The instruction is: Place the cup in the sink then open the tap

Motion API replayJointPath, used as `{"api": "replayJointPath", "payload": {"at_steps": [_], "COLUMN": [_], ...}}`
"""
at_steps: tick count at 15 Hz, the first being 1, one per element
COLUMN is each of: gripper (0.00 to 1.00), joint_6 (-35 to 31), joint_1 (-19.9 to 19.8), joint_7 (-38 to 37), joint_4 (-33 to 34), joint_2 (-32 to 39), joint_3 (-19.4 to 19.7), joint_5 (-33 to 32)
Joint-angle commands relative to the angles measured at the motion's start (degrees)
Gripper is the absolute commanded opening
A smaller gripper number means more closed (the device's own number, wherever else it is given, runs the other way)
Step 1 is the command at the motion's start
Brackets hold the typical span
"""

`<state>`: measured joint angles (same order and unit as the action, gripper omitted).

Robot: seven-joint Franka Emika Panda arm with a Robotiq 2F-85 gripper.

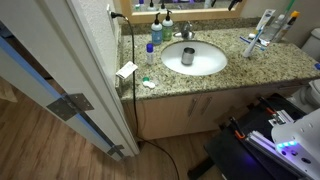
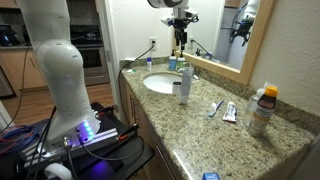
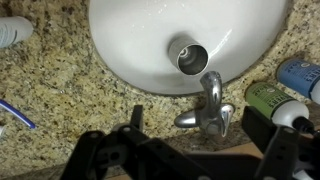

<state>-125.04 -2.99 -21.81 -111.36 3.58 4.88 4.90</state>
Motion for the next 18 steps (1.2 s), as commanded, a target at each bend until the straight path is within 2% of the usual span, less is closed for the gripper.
{"api": "replayJointPath", "payload": {"at_steps": [1,4,6,8,9,13,15,18], "gripper": [1.00,1.00,1.00,1.00,1.00,1.00,1.00,1.00], "joint_6": [-3.3,-10.2,-12.8,-12.6,-12.4,-12.5,-11.6,-11.9], "joint_1": [1.0,1.6,1.0,0.8,1.8,1.7,0.7,1.0], "joint_7": [1.2,6.2,9.5,10.4,8.2,8.5,12.3,12.9], "joint_4": [3.4,7.6,12.0,16.4,11.1,15.5,16.4,17.8], "joint_2": [5.4,10.9,15.5,19.6,15.1,19.4,21.2,24.1], "joint_3": [-1.1,-1.4,-1.6,-1.7,-1.0,-0.9,-3.3,-4.1], "joint_5": [-4.3,-7.8,-5.6,-4.1,-5.5,-5.1,-1.6,0.8]}}
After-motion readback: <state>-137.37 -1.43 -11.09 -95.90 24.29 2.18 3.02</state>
